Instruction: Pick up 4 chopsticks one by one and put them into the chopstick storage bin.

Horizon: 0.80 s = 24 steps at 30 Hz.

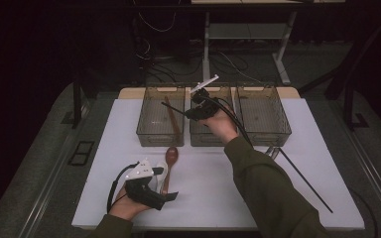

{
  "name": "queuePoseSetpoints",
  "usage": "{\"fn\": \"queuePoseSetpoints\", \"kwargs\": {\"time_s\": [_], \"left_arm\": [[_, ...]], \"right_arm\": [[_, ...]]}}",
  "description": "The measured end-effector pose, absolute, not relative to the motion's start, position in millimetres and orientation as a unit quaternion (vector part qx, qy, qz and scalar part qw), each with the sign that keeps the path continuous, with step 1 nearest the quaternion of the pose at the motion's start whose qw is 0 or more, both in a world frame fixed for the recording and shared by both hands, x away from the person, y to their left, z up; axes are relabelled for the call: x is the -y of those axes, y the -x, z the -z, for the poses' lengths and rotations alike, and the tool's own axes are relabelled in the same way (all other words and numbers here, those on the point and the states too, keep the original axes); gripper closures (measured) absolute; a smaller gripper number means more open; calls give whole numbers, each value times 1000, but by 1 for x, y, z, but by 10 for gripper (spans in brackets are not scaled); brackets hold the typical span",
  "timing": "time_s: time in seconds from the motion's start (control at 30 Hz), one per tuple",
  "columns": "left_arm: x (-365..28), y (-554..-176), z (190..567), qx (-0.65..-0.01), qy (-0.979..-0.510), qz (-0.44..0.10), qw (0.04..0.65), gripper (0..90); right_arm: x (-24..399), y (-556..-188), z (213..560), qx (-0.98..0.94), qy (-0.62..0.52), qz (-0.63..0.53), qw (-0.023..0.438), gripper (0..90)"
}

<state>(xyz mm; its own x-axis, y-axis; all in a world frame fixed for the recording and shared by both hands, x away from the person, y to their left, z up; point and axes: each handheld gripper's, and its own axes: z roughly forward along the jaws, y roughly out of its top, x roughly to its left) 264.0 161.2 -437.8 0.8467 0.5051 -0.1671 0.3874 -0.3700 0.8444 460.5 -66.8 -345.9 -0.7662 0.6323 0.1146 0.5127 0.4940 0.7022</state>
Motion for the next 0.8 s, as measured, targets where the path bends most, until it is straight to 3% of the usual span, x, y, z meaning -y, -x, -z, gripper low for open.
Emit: {"fn": "queuePoseSetpoints", "kwargs": {"time_s": [0.8], "left_arm": [[-162,-264,435,-262,-825,-60,496,0]], "right_arm": [[-16,-497,368,-866,-369,-327,78,846]]}}
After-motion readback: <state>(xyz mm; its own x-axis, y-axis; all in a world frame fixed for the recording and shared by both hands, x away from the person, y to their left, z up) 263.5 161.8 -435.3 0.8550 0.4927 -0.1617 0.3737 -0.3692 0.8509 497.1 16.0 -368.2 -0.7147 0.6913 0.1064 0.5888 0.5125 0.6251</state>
